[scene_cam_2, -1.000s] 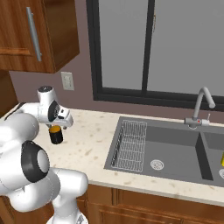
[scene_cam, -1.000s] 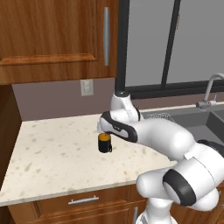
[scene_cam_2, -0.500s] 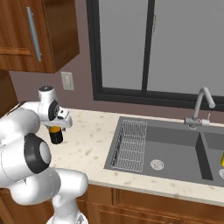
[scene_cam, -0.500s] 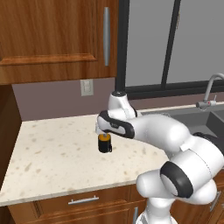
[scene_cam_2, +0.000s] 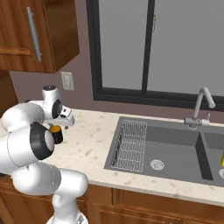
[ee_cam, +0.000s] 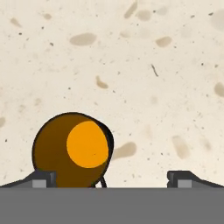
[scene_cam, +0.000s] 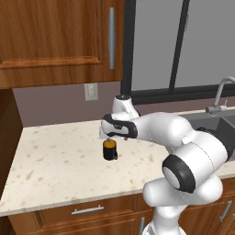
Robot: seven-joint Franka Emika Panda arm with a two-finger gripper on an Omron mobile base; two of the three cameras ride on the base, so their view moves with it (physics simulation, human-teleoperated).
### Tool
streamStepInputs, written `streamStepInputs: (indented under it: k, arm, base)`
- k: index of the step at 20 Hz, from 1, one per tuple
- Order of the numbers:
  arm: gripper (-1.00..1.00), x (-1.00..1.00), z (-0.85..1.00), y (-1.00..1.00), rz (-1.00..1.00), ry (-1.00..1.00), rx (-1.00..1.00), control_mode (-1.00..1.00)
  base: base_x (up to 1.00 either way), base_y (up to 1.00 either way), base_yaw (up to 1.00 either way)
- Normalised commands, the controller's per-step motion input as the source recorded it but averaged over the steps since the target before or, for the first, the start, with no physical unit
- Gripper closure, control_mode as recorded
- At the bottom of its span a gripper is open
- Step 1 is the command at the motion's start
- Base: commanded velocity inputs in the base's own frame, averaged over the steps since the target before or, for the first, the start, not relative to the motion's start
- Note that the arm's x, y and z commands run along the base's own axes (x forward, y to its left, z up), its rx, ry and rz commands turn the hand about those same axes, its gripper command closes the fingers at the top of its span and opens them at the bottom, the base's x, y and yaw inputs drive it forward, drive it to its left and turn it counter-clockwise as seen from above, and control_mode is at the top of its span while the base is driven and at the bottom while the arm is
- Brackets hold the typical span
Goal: Place the mug in the left basin and the cup in the right basin of the sink.
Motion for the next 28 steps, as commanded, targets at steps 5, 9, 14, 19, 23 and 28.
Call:
streamStepInputs:
  k: [5, 9, 14, 19, 23, 28]
  arm:
    - [-1.00, 0.08, -0.16, 0.03, 0.00, 0.01, 0.00, -1.00]
    - [-1.00, 0.02, -0.16, 0.06, 0.00, 0.02, 0.00, -1.00]
    - [-1.00, 0.08, -0.11, 0.03, 0.00, 0.00, 0.00, -1.00]
    - [-1.00, 0.09, -0.01, 0.00, 0.00, 0.00, 0.00, -1.00]
    - [-1.00, 0.04, -0.08, 0.00, 0.00, 0.00, 0.00, -1.00]
    - [-1.00, 0.01, -0.14, 0.00, 0.00, 0.00, 0.00, -1.00]
  base:
    - [0.00, 0.00, 0.00]
    - [0.00, 0.00, 0.00]
    - [0.00, 0.00, 0.00]
    - [0.00, 0.00, 0.00]
    - [0.00, 0.00, 0.00]
    - [0.00, 0.00, 0.00]
